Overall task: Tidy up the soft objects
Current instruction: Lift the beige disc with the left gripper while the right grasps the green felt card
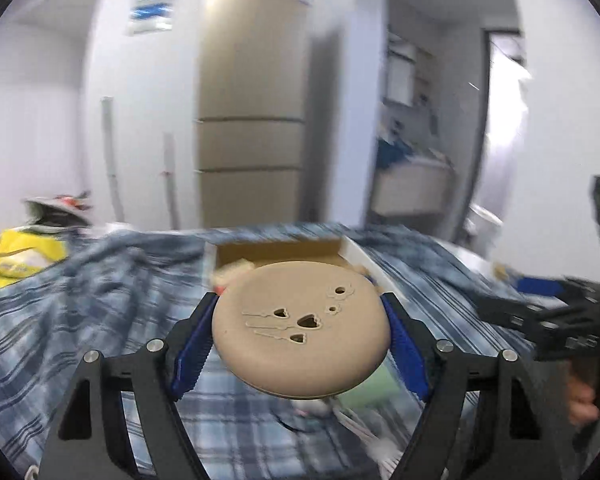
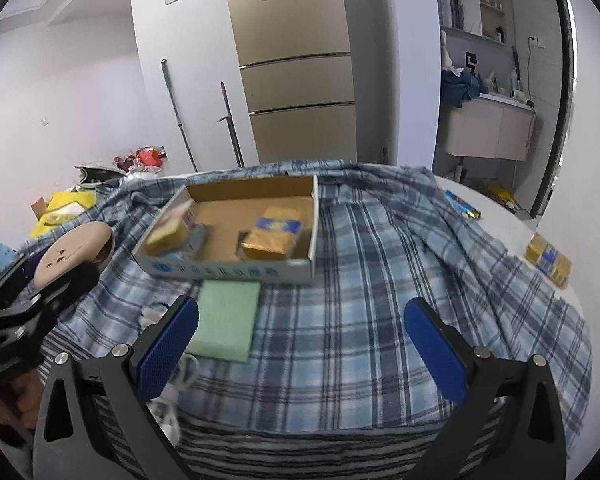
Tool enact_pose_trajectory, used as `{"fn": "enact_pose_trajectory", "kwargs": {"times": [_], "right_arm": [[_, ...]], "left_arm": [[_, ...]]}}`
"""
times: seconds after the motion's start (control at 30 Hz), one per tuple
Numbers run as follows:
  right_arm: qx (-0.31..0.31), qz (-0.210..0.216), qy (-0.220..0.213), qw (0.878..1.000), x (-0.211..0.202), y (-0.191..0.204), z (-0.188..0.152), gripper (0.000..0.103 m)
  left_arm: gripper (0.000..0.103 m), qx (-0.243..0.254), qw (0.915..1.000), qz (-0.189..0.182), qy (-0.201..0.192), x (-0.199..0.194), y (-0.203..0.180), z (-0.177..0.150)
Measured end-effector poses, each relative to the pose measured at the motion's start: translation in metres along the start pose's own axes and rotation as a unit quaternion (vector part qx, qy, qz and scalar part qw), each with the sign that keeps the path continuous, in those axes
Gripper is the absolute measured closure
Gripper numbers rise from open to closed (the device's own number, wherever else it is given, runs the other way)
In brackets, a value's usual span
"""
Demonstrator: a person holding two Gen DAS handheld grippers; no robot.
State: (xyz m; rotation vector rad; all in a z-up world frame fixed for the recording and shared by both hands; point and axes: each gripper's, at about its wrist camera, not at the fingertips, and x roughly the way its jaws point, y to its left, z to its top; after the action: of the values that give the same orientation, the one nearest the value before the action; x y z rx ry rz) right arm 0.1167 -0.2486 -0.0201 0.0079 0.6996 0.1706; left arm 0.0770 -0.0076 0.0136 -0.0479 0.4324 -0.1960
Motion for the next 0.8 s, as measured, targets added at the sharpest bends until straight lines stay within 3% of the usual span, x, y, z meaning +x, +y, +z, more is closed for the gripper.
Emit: {"fn": "enact_pose_trajectory", "kwargs": {"times": [0.13,0.3,0.57,0.8], "right_arm": [[0.001,0.009,0.017,1.0,0.008,0.016,0.007,0.001],[0.0,0.025,0.061,0.998,0.039,0.035,0.005,0.013],[0.018,0.046,0.168,0.985,0.11,0.052,-0.005,0.019],[0.0,0.019,0.199,0.98,0.145,0.07,-0.009,0.019]], "left_arm": [[0.022,-0.015,0.9991,0.037,-0.014,-0.002,0.018,-0.005],[0.022,-0.006,0.9978,0.06,-0.029,0.0,0.023,-0.02],[0.022,-0.012,0.9975,0.07,-0.008,0.014,0.026,-0.028],[0.022,-0.048,0.9955,0.08,0.018,0.024,0.041,-0.029]]}}
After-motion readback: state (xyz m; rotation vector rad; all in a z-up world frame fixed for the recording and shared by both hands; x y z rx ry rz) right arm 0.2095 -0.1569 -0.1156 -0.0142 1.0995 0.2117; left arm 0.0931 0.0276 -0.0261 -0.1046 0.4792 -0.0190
